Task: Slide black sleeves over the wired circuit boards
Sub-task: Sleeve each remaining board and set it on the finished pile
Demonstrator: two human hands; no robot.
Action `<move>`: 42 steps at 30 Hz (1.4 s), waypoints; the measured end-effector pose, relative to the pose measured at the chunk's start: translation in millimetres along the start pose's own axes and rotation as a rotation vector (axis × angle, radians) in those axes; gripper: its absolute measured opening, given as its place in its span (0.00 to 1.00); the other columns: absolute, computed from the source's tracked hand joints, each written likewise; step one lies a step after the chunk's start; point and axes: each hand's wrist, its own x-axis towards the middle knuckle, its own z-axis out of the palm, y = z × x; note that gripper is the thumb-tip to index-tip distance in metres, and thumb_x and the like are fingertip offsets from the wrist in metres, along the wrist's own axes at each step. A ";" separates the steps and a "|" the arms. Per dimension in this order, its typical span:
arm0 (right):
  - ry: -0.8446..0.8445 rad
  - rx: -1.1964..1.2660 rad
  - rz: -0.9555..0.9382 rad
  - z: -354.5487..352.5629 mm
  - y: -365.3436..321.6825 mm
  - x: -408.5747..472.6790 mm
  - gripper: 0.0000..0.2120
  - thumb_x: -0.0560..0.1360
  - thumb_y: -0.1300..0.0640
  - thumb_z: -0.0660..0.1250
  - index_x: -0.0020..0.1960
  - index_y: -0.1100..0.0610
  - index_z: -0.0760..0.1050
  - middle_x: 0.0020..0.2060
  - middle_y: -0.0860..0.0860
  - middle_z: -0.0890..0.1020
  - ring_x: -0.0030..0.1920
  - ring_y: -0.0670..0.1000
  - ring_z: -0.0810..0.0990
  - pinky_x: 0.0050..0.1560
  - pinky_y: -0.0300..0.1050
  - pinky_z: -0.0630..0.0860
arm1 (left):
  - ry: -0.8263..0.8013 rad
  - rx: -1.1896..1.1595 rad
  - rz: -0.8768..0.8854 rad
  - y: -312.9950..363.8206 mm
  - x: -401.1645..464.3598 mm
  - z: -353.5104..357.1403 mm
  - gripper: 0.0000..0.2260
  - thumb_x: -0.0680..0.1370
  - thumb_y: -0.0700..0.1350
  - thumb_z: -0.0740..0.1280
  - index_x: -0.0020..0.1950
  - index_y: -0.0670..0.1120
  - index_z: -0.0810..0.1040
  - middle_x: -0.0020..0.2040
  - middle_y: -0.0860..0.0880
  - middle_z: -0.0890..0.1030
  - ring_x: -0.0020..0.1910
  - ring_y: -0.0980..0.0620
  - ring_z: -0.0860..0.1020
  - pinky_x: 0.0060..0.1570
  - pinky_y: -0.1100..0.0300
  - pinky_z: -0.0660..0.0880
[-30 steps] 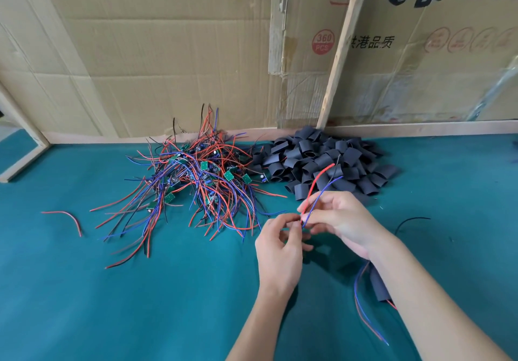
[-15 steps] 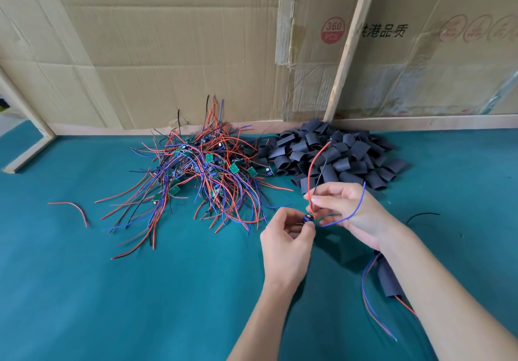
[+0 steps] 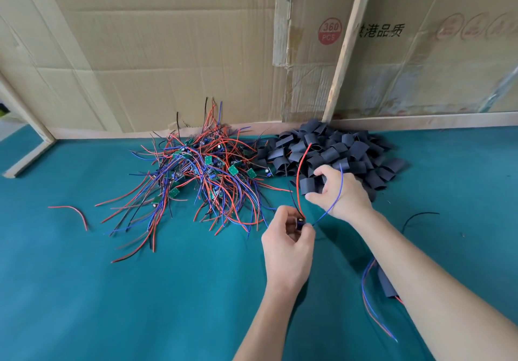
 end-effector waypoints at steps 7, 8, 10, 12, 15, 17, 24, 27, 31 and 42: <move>0.143 -0.022 0.041 19.2 -8.2 -1.7 0.19 0.72 0.41 0.76 0.58 0.47 0.78 0.48 0.56 0.84 0.51 0.63 0.82 0.43 0.48 0.74 | -0.002 0.029 -0.013 -2.4 1.3 0.0 0.11 0.75 0.35 0.65 0.43 0.51 0.78 0.36 0.54 0.79 0.31 0.56 0.71 0.34 0.65 0.70; 0.157 0.005 0.030 18.8 -9.4 -3.0 0.14 0.73 0.44 0.76 0.55 0.47 0.78 0.46 0.56 0.84 0.49 0.63 0.82 0.43 0.49 0.76 | 0.001 0.041 -0.026 -3.1 1.9 0.1 0.11 0.75 0.35 0.65 0.44 0.52 0.78 0.37 0.55 0.80 0.32 0.54 0.72 0.34 0.62 0.72; 0.181 0.061 0.004 14.9 -12.3 -9.1 0.08 0.75 0.49 0.74 0.47 0.49 0.77 0.42 0.54 0.83 0.46 0.62 0.81 0.44 0.50 0.78 | 0.007 0.044 -0.048 -3.7 2.4 -0.3 0.12 0.76 0.35 0.64 0.44 0.53 0.77 0.38 0.56 0.80 0.34 0.47 0.77 0.37 0.55 0.77; 0.265 0.156 -0.022 11.2 -11.6 -19.9 0.12 0.75 0.51 0.74 0.39 0.54 0.75 0.42 0.55 0.78 0.44 0.62 0.78 0.44 0.51 0.76 | 0.003 0.033 -0.054 -4.1 2.4 -0.4 0.13 0.76 0.34 0.63 0.44 0.53 0.77 0.40 0.58 0.81 0.36 0.43 0.80 0.39 0.51 0.79; 0.347 0.507 0.066 3.5 -8.7 -43.2 0.11 0.73 0.55 0.72 0.36 0.60 0.75 0.37 0.57 0.78 0.39 0.60 0.77 0.41 0.52 0.74 | -0.006 0.014 -0.055 -3.8 2.8 -0.5 0.13 0.77 0.32 0.63 0.46 0.50 0.78 0.43 0.57 0.82 0.38 0.52 0.84 0.40 0.60 0.79; 0.176 0.964 0.151 1.9 -11.4 -62.0 0.09 0.74 0.61 0.71 0.36 0.60 0.76 0.33 0.55 0.82 0.35 0.56 0.78 0.33 0.48 0.77 | -0.016 0.021 -0.042 -3.4 2.7 -1.0 0.12 0.77 0.31 0.64 0.47 0.48 0.79 0.42 0.56 0.82 0.37 0.54 0.84 0.39 0.66 0.77; -0.045 1.435 0.129 4.3 -3.6 -93.9 0.06 0.77 0.65 0.68 0.42 0.59 0.80 0.48 0.60 0.88 0.45 0.55 0.87 0.38 0.43 0.81 | -0.051 0.067 -0.005 -4.5 3.6 -0.2 0.11 0.76 0.33 0.68 0.48 0.49 0.80 0.42 0.55 0.84 0.38 0.53 0.85 0.44 0.62 0.80; -0.046 1.337 0.104 3.7 0.5 -94.0 0.05 0.76 0.65 0.69 0.45 0.58 0.83 0.49 0.57 0.88 0.44 0.53 0.86 0.39 0.45 0.78 | -0.052 0.067 -0.021 -6.5 3.9 1.8 0.10 0.75 0.33 0.71 0.48 0.49 0.81 0.42 0.58 0.84 0.37 0.57 0.84 0.44 0.55 0.84; -0.056 1.307 0.095 5.0 1.0 -93.3 0.07 0.77 0.65 0.69 0.45 0.58 0.84 0.48 0.57 0.88 0.44 0.54 0.84 0.39 0.44 0.77 | -0.070 0.041 -0.041 -9.5 5.2 1.5 0.11 0.75 0.33 0.72 0.49 0.48 0.82 0.42 0.54 0.85 0.39 0.55 0.85 0.45 0.53 0.84; -0.044 1.356 0.083 7.5 4.1 -92.7 0.06 0.67 0.55 0.73 0.44 0.55 0.84 0.43 0.54 0.86 0.41 0.49 0.83 0.38 0.42 0.76 | -0.166 0.027 -0.057 -6.9 0.8 -6.6 0.10 0.72 0.41 0.67 0.51 0.51 0.83 0.45 0.53 0.86 0.46 0.52 0.85 0.55 0.52 0.81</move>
